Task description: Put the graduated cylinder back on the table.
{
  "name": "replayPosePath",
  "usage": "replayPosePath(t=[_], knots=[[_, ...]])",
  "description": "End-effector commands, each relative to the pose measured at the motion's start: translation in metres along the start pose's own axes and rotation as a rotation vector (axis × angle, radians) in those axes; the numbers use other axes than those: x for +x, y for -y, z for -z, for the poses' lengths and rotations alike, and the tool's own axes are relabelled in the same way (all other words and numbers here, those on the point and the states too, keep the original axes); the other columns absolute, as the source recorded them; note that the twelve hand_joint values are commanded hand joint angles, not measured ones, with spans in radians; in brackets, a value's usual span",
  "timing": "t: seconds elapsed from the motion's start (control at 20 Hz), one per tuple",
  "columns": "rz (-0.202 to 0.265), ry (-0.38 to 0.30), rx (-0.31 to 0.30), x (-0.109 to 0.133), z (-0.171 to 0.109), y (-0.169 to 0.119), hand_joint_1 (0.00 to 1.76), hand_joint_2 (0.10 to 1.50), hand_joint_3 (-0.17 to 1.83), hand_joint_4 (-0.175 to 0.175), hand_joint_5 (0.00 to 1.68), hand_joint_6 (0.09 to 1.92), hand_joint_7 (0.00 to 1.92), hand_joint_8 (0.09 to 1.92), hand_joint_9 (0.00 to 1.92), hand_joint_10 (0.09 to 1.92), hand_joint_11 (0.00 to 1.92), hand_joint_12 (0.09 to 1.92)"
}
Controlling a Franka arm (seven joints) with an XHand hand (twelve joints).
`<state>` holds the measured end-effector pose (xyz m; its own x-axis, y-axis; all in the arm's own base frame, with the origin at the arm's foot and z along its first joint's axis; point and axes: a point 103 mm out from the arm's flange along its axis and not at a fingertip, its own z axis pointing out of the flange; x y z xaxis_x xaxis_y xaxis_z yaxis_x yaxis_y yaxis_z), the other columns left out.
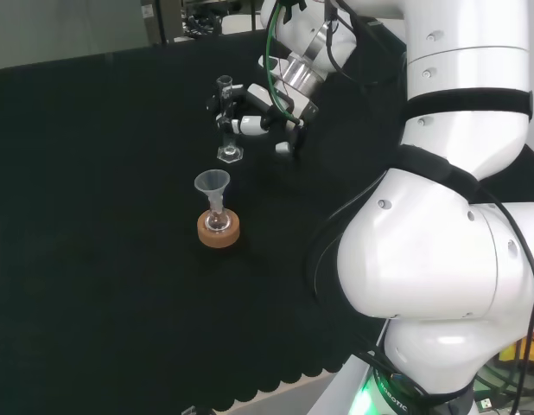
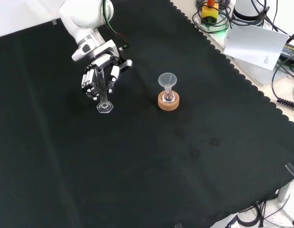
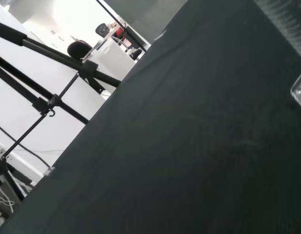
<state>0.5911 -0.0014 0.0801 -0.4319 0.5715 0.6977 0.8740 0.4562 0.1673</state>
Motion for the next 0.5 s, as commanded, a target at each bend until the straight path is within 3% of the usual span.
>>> replayPosePath(t=[0.05,0.5], knots=[[-0.025,0.027,-0.034,0.004,0.015,-0.003,1.00,1.10,-0.17,-0.021,0.59,0.67,0.56,0.58,0.98,0.09,0.54,1.24],[-0.090,0.131,-0.032,0.015,0.047,-0.002,0.97,1.06,-0.17,-0.047,0.41,0.47,0.31,0.64,0.81,0.09,0.37,1.30]])
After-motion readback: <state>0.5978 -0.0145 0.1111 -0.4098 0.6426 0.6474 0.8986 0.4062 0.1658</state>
